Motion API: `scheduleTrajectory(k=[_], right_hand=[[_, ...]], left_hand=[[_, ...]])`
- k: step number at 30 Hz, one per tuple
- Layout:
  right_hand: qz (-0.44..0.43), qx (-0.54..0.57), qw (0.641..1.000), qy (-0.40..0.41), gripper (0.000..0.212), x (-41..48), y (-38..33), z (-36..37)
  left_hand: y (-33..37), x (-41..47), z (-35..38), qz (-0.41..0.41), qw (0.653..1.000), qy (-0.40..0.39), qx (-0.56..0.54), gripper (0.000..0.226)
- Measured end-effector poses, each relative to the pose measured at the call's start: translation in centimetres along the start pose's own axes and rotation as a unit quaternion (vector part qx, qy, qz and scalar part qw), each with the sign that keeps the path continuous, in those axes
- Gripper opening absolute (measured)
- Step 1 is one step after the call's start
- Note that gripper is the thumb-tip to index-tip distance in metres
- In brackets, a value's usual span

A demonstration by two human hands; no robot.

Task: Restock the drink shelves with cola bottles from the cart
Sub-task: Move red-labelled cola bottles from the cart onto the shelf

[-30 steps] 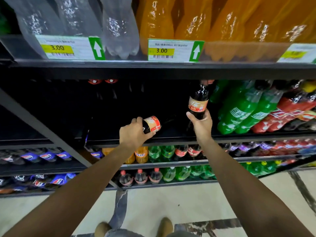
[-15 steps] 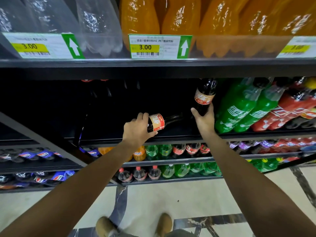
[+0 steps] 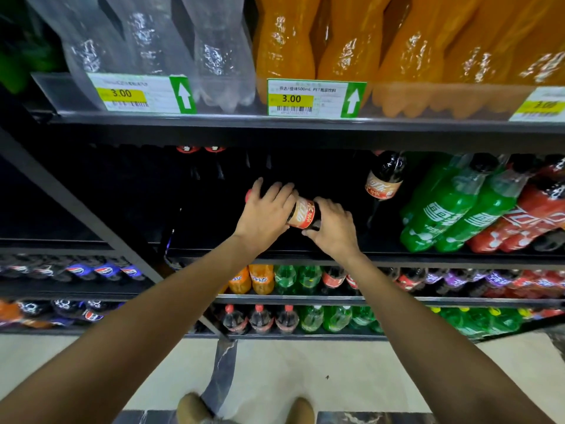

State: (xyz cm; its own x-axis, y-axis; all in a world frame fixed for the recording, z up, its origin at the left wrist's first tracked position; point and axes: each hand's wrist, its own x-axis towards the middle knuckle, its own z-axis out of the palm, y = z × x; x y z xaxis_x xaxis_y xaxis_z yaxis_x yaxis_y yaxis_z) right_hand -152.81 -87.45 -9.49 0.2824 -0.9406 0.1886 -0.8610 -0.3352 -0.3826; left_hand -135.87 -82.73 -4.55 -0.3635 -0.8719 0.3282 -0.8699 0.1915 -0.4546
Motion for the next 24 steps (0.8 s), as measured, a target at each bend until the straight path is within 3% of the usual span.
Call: scheduleTrajectory(k=[3, 5, 7, 9, 11, 13, 15, 19, 24], right_hand=[[0.045, 0.013, 0.998, 0.051, 0.073, -0.1, -0.3, 0.2], [0.078, 0.034, 0.994, 0.068, 0.074, 0.1, -0.2, -0.1], [0.118, 0.095, 0.986, 0.071, 0.074, 0.5, -0.1, -0.5], [0.157, 0.211, 0.963, 0.061, 0.069, 1.0, -0.1, -0.8], [0.174, 0.300, 0.936, 0.055, 0.065, 1.1, 0.1, -0.8], [0.171, 0.312, 0.932, 0.060, 0.067, 1.0, 0.4, -0.8], [0.170, 0.293, 0.939, 0.058, 0.069, 0.8, 0.6, -0.7], [0.175, 0.285, 0.942, 0.022, 0.080, 0.6, 1.0, -0.6], [0.143, 0.399, 0.905, -0.043, 0.072, -0.2, 2.6, -1.3]], left_hand=[[1.0, -0.3, -0.5, -0.019, 0.988, 0.098, -0.121, 0.046], [1.7, -0.7, -0.2, -0.016, 0.974, 0.122, -0.189, 0.036], [2.6, -1.0, 0.3, -0.065, 0.962, 0.056, -0.259, 0.036], [3.6, -0.9, 1.2, -0.140, 0.922, -0.039, -0.358, 0.045], [4.5, -0.2, 2.1, -0.193, 0.852, -0.104, -0.475, 0.060], [5.4, 0.7, 2.6, -0.191, 0.781, -0.146, -0.576, 0.076], [6.1, 1.1, 3.1, -0.167, 0.732, -0.164, -0.640, 0.084], [7.0, 0.8, 4.4, -0.183, 0.670, -0.164, -0.700, 0.083], [7.2, 1.0, 5.2, -0.186, 0.649, -0.162, -0.720, 0.080]])
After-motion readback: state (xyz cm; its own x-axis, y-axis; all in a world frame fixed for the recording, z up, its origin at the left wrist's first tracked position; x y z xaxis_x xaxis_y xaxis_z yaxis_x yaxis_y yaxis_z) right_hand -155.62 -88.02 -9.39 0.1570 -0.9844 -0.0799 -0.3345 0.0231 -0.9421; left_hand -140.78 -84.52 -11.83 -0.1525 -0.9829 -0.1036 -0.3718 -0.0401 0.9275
